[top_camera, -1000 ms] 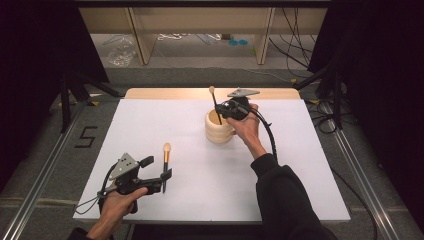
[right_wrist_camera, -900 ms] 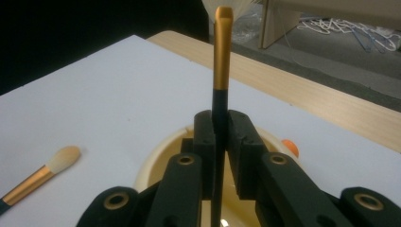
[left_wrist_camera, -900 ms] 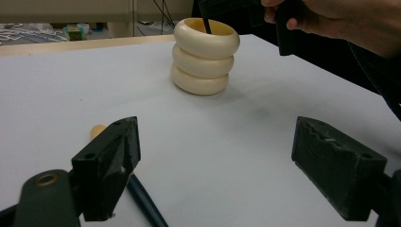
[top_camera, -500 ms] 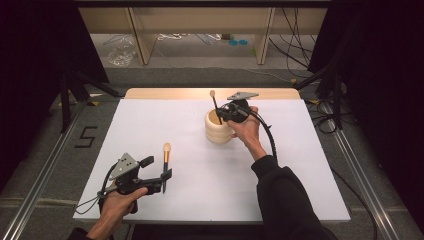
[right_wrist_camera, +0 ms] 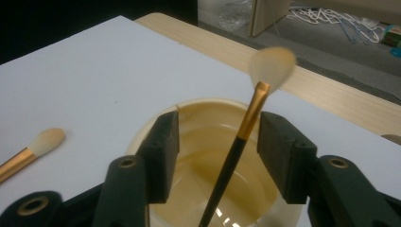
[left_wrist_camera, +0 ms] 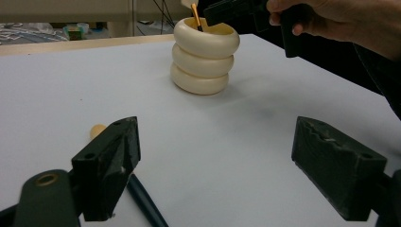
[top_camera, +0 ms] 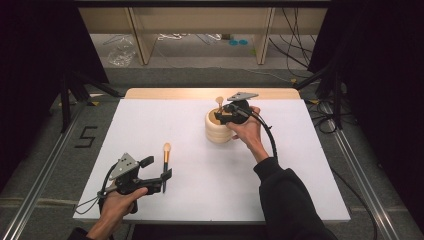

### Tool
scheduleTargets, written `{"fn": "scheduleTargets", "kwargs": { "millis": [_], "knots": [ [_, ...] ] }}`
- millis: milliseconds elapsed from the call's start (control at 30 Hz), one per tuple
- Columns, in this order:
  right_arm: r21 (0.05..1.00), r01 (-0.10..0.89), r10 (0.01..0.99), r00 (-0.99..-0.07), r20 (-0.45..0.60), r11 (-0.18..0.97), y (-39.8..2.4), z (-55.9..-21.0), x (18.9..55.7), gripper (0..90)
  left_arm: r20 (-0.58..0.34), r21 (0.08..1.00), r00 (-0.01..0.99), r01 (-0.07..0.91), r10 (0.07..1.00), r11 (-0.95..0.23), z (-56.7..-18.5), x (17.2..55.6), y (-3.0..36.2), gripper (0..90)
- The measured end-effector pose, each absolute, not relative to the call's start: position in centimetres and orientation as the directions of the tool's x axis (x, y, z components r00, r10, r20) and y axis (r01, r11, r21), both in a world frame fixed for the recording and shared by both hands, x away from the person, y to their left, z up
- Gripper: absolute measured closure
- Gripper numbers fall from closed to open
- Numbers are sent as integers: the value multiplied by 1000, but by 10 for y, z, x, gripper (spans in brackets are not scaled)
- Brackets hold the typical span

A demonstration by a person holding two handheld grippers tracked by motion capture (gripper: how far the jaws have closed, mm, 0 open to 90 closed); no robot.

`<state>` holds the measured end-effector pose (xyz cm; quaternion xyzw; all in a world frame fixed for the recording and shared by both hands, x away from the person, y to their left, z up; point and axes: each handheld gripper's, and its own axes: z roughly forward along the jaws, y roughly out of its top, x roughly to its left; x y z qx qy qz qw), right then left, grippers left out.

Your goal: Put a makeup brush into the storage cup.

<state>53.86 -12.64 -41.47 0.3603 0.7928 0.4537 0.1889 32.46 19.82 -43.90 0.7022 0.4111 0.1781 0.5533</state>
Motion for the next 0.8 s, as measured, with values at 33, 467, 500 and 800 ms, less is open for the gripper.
{"fn": "scheduleTargets", "kwargs": {
  "millis": [33,467,500,800],
  "knots": [
    [856,400,747,-665,26,326,-128,-412,536,448,-205,924,598,380,775,-49,-439,325,198,161],
    [882,371,761,-649,22,290,-139,-398,517,348,-199,924,599,379,776,-56,-439,325,199,161],
    [884,364,759,-650,15,294,-141,-396,516,344,-200,923,598,380,776,-55,-439,325,199,161],
    [897,345,777,-630,4,275,-156,-389,500,308,-199,923,599,380,776,-56,-439,325,199,161]
  ]
}}
